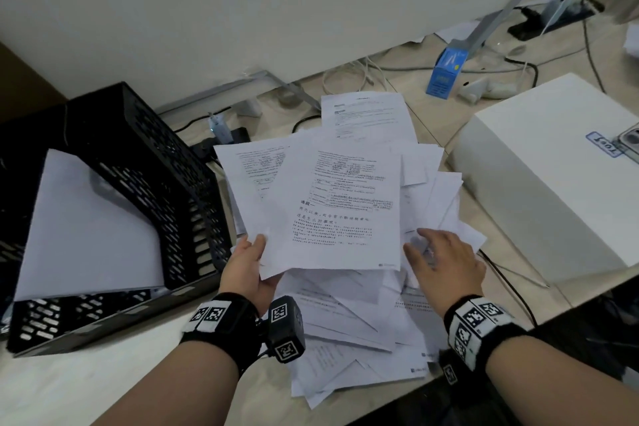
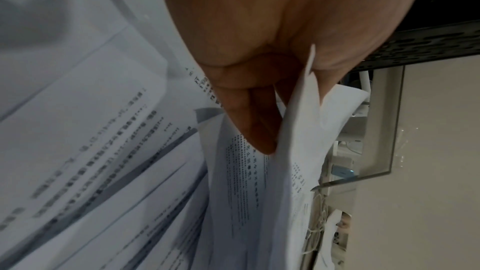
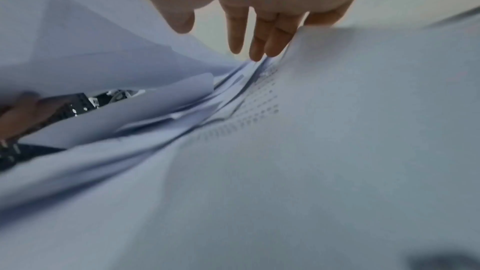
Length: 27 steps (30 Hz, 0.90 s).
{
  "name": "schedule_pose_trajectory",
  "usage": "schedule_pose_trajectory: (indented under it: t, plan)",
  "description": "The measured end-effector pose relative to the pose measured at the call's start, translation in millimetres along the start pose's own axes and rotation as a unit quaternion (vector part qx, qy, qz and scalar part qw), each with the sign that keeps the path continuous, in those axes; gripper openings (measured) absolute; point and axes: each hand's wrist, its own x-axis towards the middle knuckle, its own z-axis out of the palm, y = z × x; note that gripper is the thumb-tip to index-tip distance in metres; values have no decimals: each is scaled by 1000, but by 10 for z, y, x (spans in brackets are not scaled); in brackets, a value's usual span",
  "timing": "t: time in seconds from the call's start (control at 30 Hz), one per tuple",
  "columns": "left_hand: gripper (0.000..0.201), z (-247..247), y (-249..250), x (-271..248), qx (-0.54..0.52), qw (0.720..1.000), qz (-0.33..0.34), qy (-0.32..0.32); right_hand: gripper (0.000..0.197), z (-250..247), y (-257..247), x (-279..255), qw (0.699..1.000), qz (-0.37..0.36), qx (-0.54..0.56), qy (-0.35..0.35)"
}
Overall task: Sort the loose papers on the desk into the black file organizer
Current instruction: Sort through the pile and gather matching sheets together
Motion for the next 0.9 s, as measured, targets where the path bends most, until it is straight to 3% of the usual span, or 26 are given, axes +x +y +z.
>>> schedule_pose_trajectory:
  t: [0.1, 0.17, 0.27, 0.33, 0.4, 0.53, 0.77, 0.83, 0.9]
  plan:
    - [22, -9, -2, -14, -16, 1000, 7, -17, 51, -57, -140, 64, 1000, 17, 6, -21]
    - [22, 2, -9, -45, -30, 999, 0, -39, 64, -106, -228, 88, 989, 56, 132, -39]
    - [24, -10, -13, -117, -34, 997, -16, -71, 72, -161, -352, 130, 915, 144, 370, -72]
    - [28, -63, -30, -146, -41, 995, -23, -83, 49, -143, -360, 160, 886, 148, 429, -99]
    - [32, -127, -50, -164, -52, 994, -29, -93, 21, -115, -311, 189, 898, 134, 411, -81]
    - [29, -229, -53, -193, -37, 997, -28, -60, 21, -119, -117, 214, 931, 160, 328, 7]
    - [26, -294, -34, -216, -31, 998, -23, -39, 19, -92, -5, 167, 913, 202, 354, 38]
    - [26, -280, -33, -222, -34, 998, -23, -49, 22, -36, 2, 157, 897, 209, 389, 1]
    - [26, -259, -33, -230, -41, 997, -30, -61, 20, 12, -21, 167, 864, 209, 455, -54]
